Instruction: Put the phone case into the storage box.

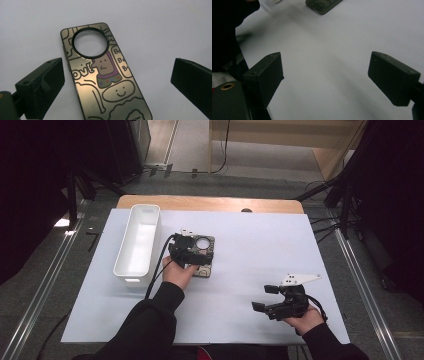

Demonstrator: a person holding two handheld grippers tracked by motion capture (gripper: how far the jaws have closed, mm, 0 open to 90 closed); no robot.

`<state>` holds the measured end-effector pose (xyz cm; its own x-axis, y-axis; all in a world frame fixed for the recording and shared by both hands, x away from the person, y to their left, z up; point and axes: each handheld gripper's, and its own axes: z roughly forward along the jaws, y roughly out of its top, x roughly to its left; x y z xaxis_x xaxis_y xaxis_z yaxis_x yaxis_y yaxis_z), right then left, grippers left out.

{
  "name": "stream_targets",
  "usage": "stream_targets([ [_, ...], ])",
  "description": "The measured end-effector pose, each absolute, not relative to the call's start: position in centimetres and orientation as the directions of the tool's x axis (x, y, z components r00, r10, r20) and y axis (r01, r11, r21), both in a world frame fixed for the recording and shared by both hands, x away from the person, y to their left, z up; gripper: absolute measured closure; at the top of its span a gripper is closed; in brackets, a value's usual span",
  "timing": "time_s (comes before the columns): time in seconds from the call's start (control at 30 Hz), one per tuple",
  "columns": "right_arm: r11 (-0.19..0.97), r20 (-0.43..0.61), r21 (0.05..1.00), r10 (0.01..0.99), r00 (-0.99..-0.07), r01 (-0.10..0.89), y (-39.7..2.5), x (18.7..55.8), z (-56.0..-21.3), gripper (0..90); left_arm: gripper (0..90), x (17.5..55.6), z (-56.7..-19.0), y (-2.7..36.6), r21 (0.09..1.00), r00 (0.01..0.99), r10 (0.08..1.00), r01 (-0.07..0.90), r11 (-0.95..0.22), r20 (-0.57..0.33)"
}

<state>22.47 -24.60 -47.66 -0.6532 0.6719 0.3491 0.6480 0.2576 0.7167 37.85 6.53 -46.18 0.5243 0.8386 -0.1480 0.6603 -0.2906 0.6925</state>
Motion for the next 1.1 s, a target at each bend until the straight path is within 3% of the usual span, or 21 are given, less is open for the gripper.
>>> stream_targets([
  [1.1,0.253,0.353,0.719,0.669,-0.654,0.648,-24.8,22.4,-47.6,12.0,0.0,39.4,-46.5,4.5,0.686,0.457,0.879,0.685,-0.247,-0.139],
])
